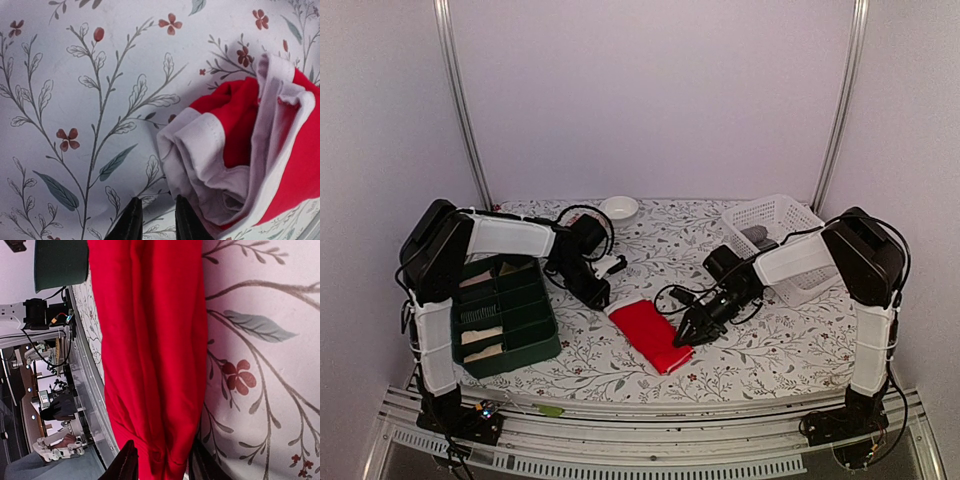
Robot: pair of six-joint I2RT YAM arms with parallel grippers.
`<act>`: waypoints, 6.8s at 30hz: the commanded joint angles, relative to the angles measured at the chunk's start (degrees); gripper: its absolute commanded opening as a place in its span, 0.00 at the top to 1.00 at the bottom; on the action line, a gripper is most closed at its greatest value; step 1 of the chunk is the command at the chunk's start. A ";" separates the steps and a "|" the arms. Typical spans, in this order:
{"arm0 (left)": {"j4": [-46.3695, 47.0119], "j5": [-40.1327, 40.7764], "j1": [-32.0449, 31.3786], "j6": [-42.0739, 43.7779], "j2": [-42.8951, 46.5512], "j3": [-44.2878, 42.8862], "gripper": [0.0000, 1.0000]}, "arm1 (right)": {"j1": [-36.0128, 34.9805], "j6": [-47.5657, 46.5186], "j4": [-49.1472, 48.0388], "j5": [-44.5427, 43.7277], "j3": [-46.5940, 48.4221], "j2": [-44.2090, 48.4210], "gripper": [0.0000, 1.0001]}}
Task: Roll the underwear
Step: Rotate the underwear at the center of the board, then roll the underwear at the center of the board.
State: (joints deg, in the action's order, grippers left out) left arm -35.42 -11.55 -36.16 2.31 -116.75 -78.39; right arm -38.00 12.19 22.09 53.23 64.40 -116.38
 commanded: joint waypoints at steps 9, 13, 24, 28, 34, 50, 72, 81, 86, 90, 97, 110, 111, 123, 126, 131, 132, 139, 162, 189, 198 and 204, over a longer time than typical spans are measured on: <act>-9.51 7.43 -1.32 0.90 5.90 0.25 0.75 | 2.92 1.61 -0.73 -4.89 0.97 5.97 0.60; -10.50 7.43 -3.44 0.51 7.48 2.40 0.76 | 3.86 1.41 -0.64 -5.42 0.99 6.34 0.60; -3.67 -0.65 -6.59 -0.94 1.03 0.25 0.78 | 6.06 0.34 0.94 -6.36 0.03 8.85 0.59; -2.82 0.05 -6.54 -0.05 -3.21 -5.10 0.78 | 6.48 0.29 1.04 -6.47 -0.72 10.62 0.58; -0.29 0.17 -6.29 2.62 -9.77 -14.67 0.78 | 6.88 0.64 1.12 -7.09 -0.82 12.35 0.57; 17.81 1.57 -1.70 -3.48 12.64 -5.75 0.08 | 8.25 1.57 -4.04 -8.14 2.23 18.25 0.33; 17.94 12.64 3.25 -13.03 32.64 2.98 0.04 | -6.71 35.02 -32.81 5.31 11.49 -1.56 0.01; 15.85 11.66 4.13 -14.60 34.71 4.79 0.04 | -7.20 41.21 -36.65 -0.07 7.55 -8.90 0.01; 14.94 12.30 4.51 -13.60 35.70 5.04 0.04 | -7.19 41.67 -36.68 -0.29 7.48 -10.96 0.01; 14.74 11.35 4.71 -13.13 36.19 5.34 0.04 | -7.01 40.73 -36.79 0.26 7.99 -7.75 0.01; 15.15 9.85 4.74 -13.02 36.68 5.76 0.04 | -3.60 40.55 -39.13 0.59 8.46 -1.91 0.01; 13.84 10.70 4.79 -12.46 35.90 5.53 0.04 | -0.30 37.00 -39.30 2.18 10.57 -13.92 0.01; 13.76 10.35 4.85 -12.62 35.77 5.53 0.04 | -0.13 36.81 -39.43 2.51 10.51 -14.43 0.01; 13.84 6.62 4.73 -10.87 34.79 6.21 0.04 | 1.67 31.37 -33.22 5.59 19.12 -15.91 0.01; 14.98 1.53 4.68 -8.83 35.49 8.62 0.04 | 1.95 28.84 -29.60 6.86 22.42 -16.81 0.01; 18.54 -7.28 3.40 -3.64 38.63 16.02 0.04 | 1.97 22.54 -22.34 6.73 23.98 -9.59 0.01; 19.80 -8.90 3.18 -3.04 39.03 17.76 0.04 | 1.99 21.33 -21.47 6.45 23.77 -7.53 0.01; 21.60 -11.42 -5.86 9.74 40.13 26.77 0.10 | 2.23 13.12 -11.65 2.34 14.39 5.48 0.00; 41.38 6.02 -27.65 27.70 21.65 33.28 0.43 | -0.32 13.12 -13.07 7.10 1.06 2.15 0.92; 39.09 12.26 -29.14 37.77 10.36 26.32 1.00 | -0.56 2.52 -7.46 -2.04 2.68 -7.26 1.00; 20.21 -1.70 -27.28 29.60 7.59 18.14 1.00 | 4.71 2.99 -19.00 -14.62 -9.01 14.74 0.47; 10.73 -12.55 -22.02 26.86 1.32 10.70 1.00 | 5.37 2.35 -22.47 -25.66 -16.96 31.37 0.37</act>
State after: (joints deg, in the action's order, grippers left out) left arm -13.06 -13.32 -62.13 32.40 -109.75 -64.49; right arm -32.16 15.16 4.49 37.36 51.79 -94.43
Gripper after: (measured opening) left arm 0.052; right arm 0.622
